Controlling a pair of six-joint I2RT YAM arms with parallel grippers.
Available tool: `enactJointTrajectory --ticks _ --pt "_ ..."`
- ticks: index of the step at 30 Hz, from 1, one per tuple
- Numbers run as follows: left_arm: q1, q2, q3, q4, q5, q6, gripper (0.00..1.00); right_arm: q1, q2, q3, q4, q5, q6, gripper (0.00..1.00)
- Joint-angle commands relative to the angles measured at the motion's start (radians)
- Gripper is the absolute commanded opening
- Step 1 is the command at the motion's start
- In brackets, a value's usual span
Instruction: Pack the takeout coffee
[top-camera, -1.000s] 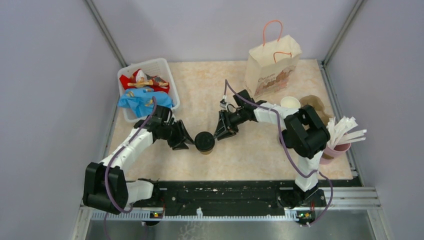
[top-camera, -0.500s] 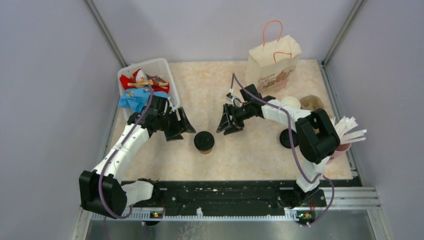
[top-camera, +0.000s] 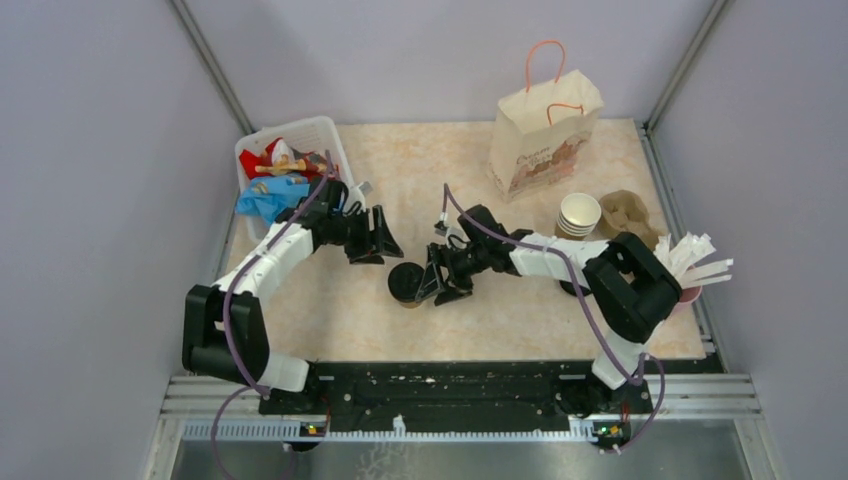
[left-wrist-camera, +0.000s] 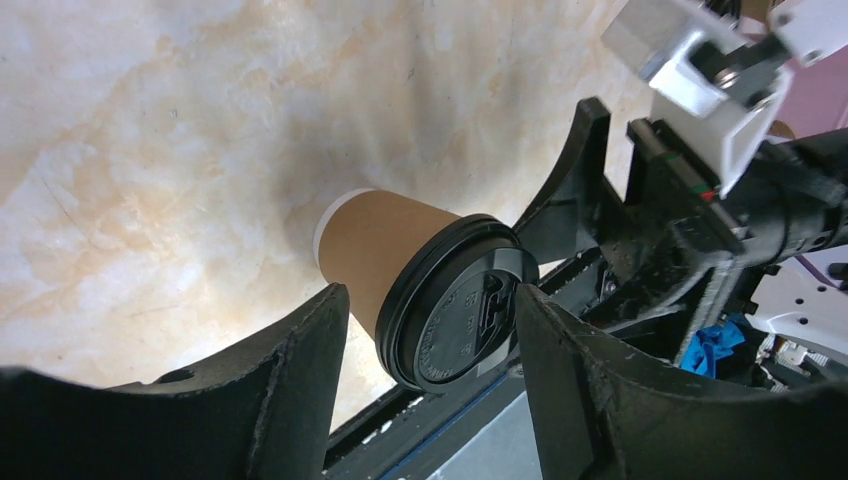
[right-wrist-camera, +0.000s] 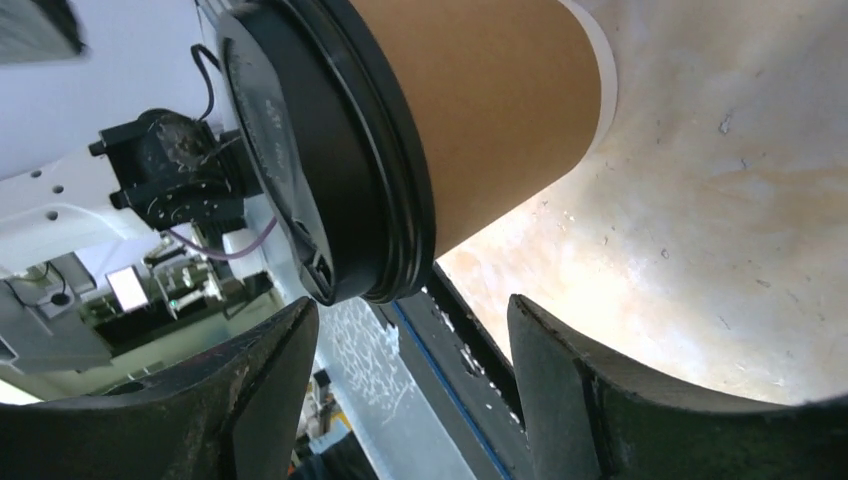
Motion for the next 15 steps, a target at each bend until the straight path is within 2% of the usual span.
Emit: enactJointTrajectory --ticks 1,7,15 --pt "0.029 -0.024 0.0 0.092 0.071 0.049 0.68 0.043 -0.079 -0.066 0.23 0.125 0.169 0.7" --pt "0.045 -0.01 -0.052 0.125 0.142 0.06 0.62 0.076 -0.111 -0.137 0.328 0.231 0.28 0.7" --pt "0.088 -0.019 -0.139 0.196 0.2 0.051 0.6 0.088 -0.154 -0.189 0.403 0.256 0.351 0.68"
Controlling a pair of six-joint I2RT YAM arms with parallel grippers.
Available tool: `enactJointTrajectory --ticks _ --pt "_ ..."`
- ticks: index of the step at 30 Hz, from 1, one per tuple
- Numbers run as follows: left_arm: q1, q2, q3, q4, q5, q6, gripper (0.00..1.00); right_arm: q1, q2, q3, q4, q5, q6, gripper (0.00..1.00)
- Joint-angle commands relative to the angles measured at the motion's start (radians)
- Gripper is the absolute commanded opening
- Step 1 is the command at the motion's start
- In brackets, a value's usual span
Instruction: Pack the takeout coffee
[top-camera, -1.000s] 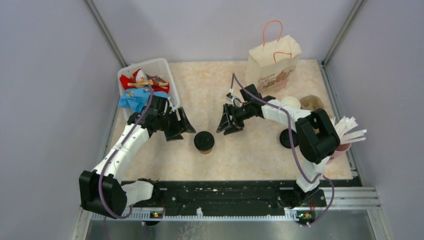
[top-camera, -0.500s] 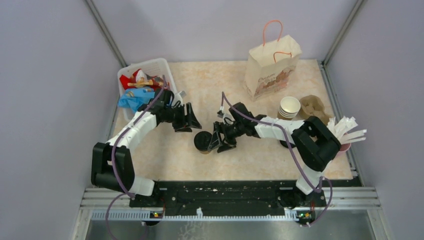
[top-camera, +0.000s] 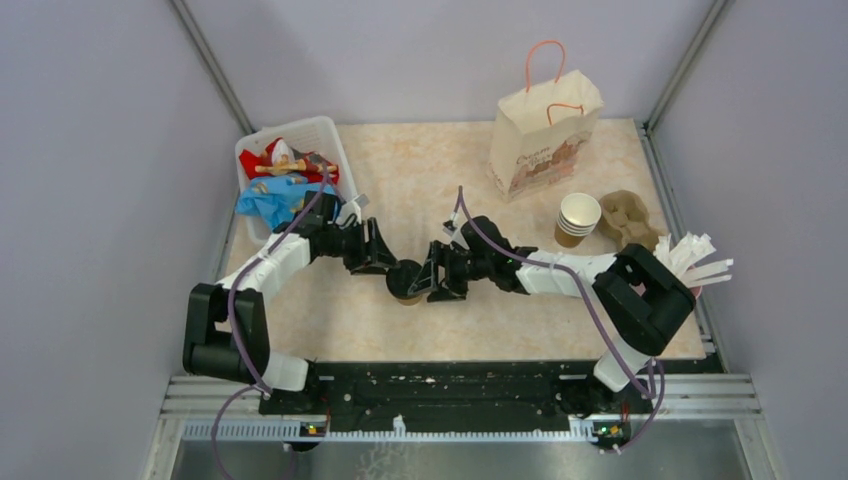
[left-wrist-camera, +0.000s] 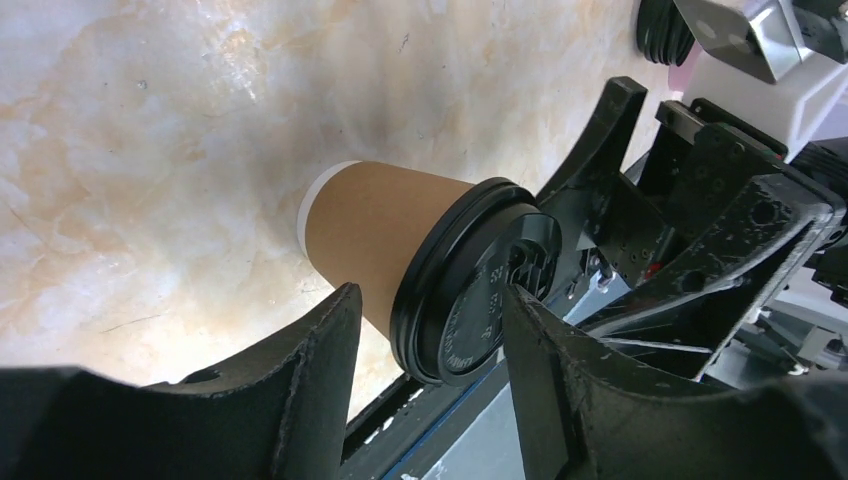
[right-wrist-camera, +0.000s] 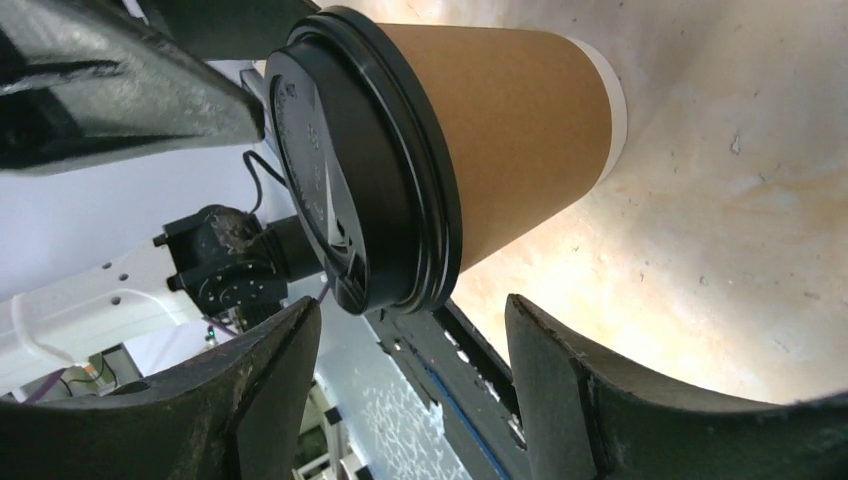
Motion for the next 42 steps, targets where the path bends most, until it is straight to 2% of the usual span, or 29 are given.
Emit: enactJointTrajectory --ticks 1,10,14,16,20,23,27,31,37,39,42 --pt "0.036 -0.018 -0.023 0.083 0.064 0.013 0.58 0.008 -0.068 -0.027 0.087 0.034 0.058 0.68" --pt "0.05 -0.06 -0.168 0.242 0.177 -0.142 0.48 0.007 -0.035 0.016 0.036 0.068 0.055 0.57" --pt "0.05 -0.114 -0.218 0.244 0.175 -0.16 0.47 -0.015 -0.012 0.03 0.014 0.039 0.027 0.46" --pt "0.05 -0.131 -0.24 0.239 0.176 -0.164 0.46 -0.028 -0.012 0.035 0.006 0.023 0.009 0.44" --pt "0.048 -0.152 -0.282 0.25 0.19 -0.187 0.45 -0.066 0.005 0.066 -0.043 -0.035 -0.054 0.44" --pt "0.048 -0.167 -0.314 0.27 0.199 -0.213 0.45 -0.109 0.048 0.111 -0.082 -0.135 -0.113 0.44" --pt "0.047 -0.189 -0.334 0.274 0.205 -0.236 0.45 -0.133 0.117 0.245 -0.253 -0.2 -0.259 0.47" --pt "0.048 -0.213 -0.332 0.258 0.211 -0.242 0.55 -0.156 0.141 0.317 -0.382 -0.198 -0.351 0.55" --pt "0.073 -0.246 -0.289 0.234 0.227 -0.266 0.73 -0.173 0.073 0.265 -0.35 -0.237 -0.336 0.65" --pt "0.085 -0.254 -0.283 0.236 0.226 -0.273 0.73 -0.173 0.055 0.228 -0.297 -0.271 -0.303 0.65" --pt "0.1 -0.234 -0.274 0.226 0.222 -0.253 0.63 -0.172 0.043 0.182 -0.243 -0.296 -0.277 0.65"
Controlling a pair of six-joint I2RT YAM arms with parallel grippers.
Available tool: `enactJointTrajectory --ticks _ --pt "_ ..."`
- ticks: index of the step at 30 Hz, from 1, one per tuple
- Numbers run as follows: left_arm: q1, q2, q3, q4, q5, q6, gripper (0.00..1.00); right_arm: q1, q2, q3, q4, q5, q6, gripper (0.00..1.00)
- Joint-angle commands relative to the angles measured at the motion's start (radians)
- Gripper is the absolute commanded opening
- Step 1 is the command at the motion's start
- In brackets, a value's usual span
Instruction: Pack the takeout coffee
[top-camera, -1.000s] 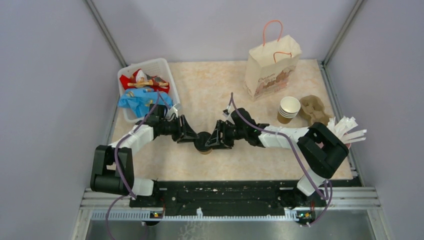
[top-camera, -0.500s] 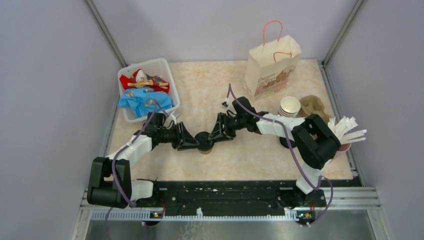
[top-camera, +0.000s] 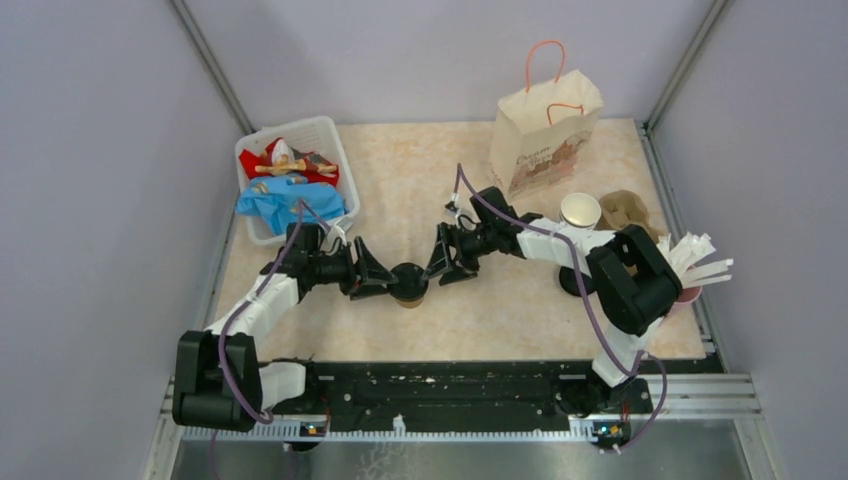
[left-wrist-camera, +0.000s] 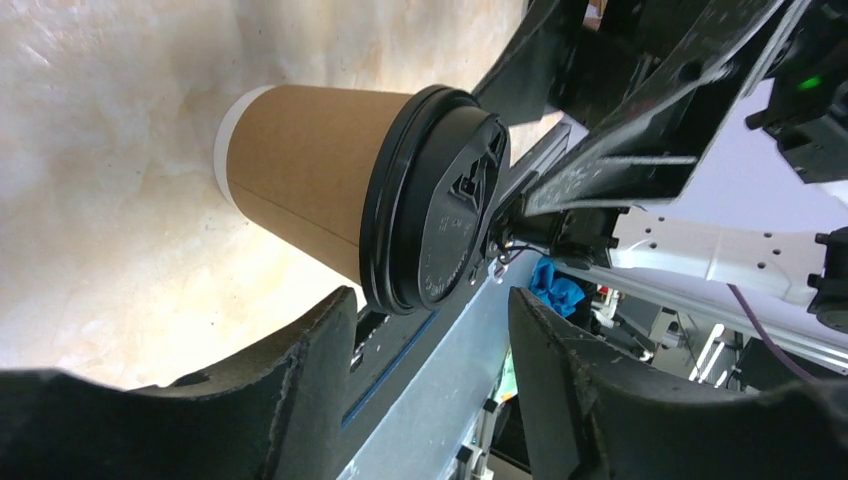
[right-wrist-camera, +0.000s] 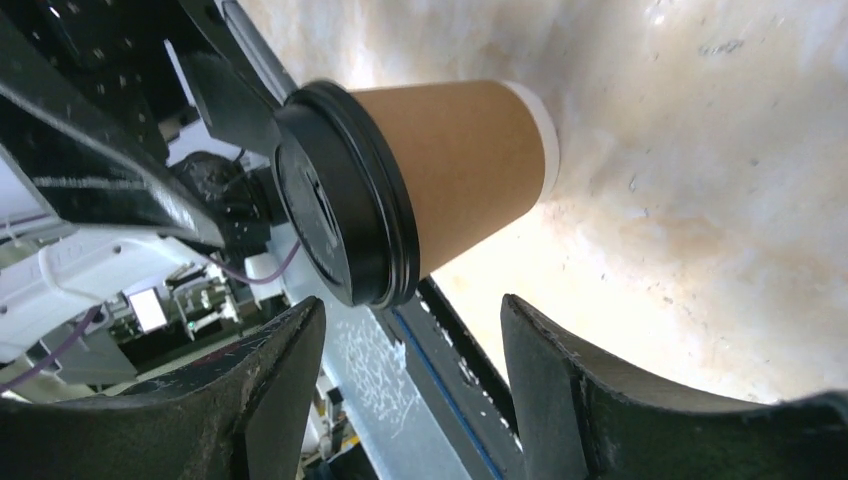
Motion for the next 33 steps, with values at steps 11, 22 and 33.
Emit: enactJointTrajectory --ticks 11,22,33 --pt "0.038 0.07 0.058 -0.03 0.043 0.087 0.51 -0.003 -0.009 -0.034 0.169 -0.106 0.065 0.61" --pt "0.038 0.085 0.019 -0.042 -0.011 0.104 0.42 -0.01 0.057 -0.066 0.254 -0.112 0.095 0.49" --pt "0.037 0.148 -0.021 -0.118 -0.188 0.095 0.35 -0.052 0.135 -0.218 0.463 -0.109 0.195 0.45"
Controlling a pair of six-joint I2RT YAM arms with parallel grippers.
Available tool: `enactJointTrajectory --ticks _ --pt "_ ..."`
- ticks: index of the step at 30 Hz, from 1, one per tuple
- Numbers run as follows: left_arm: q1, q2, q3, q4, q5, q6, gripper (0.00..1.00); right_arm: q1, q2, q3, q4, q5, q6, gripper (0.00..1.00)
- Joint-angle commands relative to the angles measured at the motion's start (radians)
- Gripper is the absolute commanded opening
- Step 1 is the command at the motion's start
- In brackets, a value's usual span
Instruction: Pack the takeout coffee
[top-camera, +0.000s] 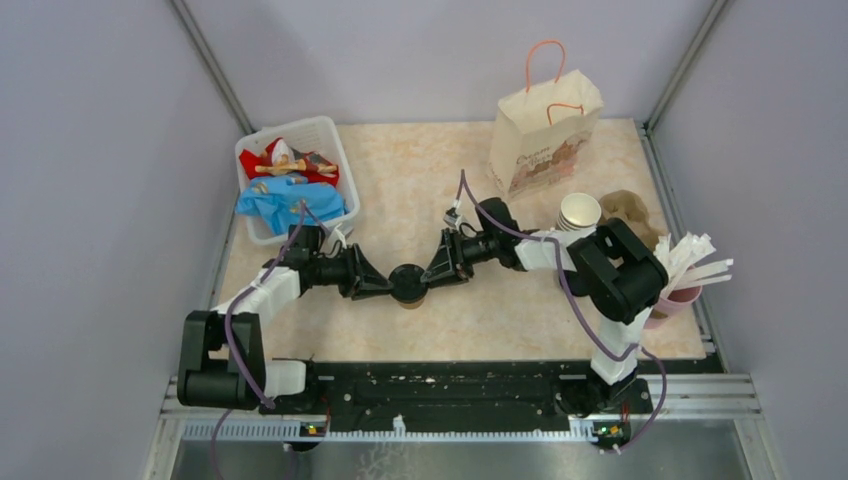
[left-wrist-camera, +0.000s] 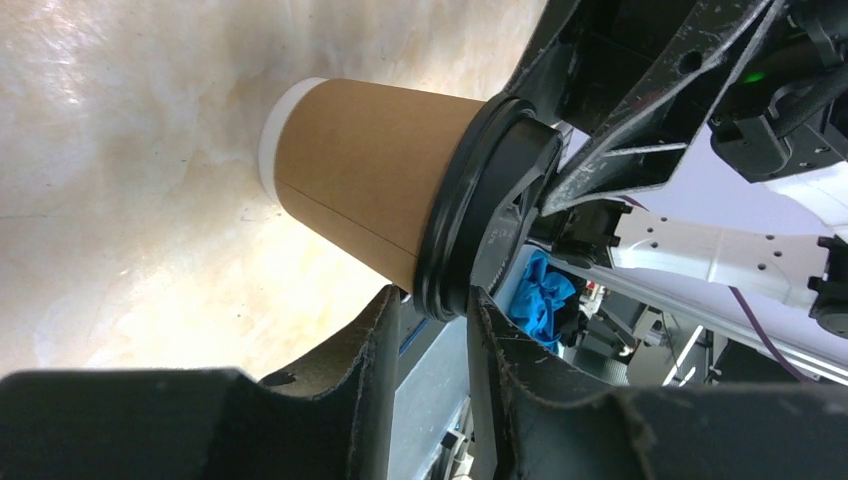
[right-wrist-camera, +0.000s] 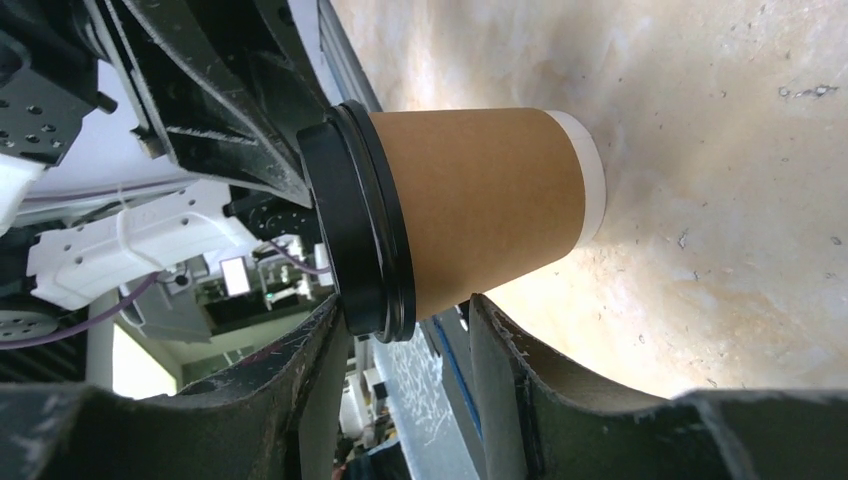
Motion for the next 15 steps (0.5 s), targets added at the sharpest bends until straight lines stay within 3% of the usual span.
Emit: enactJointTrajectory --ticks 1,6,9,15 --pt "0.002 0.062 -0.025 -0.097 -0.217 0.038 0.35 -0.029 0.065 -0.09 0.09 0.055 0.03 0.45" --pt "-0.025 0.051 -0.017 -0.133 -0.326 0.008 0.36 -0.037 0.097 -0.123 0.136 0.064 0.046 0.46" --pt "-0.038 0.063 -0.037 -0.1 -0.308 -0.001 0.37 -0.042 0.093 -0.122 0.134 0.061 0.043 0.47" --pt "-0.039 -0.019 0.065 -0.152 -0.268 0.065 0.52 -0.042 -0.005 -0.026 -0.033 0.058 -0.018 0.59"
